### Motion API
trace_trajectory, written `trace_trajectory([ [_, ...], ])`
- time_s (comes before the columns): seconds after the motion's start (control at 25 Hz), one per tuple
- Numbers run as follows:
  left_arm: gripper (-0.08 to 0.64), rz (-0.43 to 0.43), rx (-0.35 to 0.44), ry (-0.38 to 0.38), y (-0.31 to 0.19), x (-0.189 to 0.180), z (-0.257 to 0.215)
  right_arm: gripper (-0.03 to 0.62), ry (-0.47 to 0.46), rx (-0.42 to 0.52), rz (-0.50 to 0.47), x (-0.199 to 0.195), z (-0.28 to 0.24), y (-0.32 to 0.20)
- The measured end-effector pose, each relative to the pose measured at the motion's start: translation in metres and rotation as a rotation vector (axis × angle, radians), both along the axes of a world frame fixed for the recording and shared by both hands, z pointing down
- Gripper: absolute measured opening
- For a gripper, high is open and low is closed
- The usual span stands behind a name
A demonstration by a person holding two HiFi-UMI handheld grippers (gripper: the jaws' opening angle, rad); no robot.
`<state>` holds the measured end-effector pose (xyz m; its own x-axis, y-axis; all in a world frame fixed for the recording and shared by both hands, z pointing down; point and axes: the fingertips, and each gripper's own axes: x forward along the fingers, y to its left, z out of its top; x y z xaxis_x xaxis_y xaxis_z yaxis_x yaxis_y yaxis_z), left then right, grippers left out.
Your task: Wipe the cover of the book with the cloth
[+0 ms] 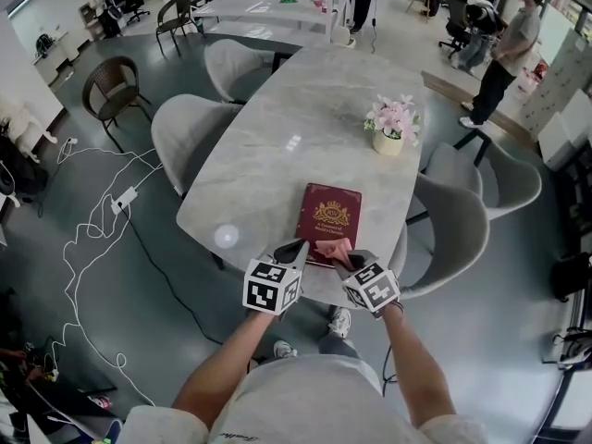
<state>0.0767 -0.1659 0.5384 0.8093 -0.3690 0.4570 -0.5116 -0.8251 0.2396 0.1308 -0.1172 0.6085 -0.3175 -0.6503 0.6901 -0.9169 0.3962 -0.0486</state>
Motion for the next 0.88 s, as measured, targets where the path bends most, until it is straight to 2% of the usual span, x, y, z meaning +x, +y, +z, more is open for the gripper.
trace_trajectory([
  [0.48, 0.008, 0.006, -0.008, -0.003, -0.003, 0.005, 0.002, 0.018, -0.030, 0.006, -0.011, -0.006, -0.009, 0.011],
  [0.88, 0.008, -0.032, 0.007, -0.003, -0.018, 0.013, -0.005, 0.018, 0.030, 0.130, -0.045, 0.030, -0.067, -0.034],
])
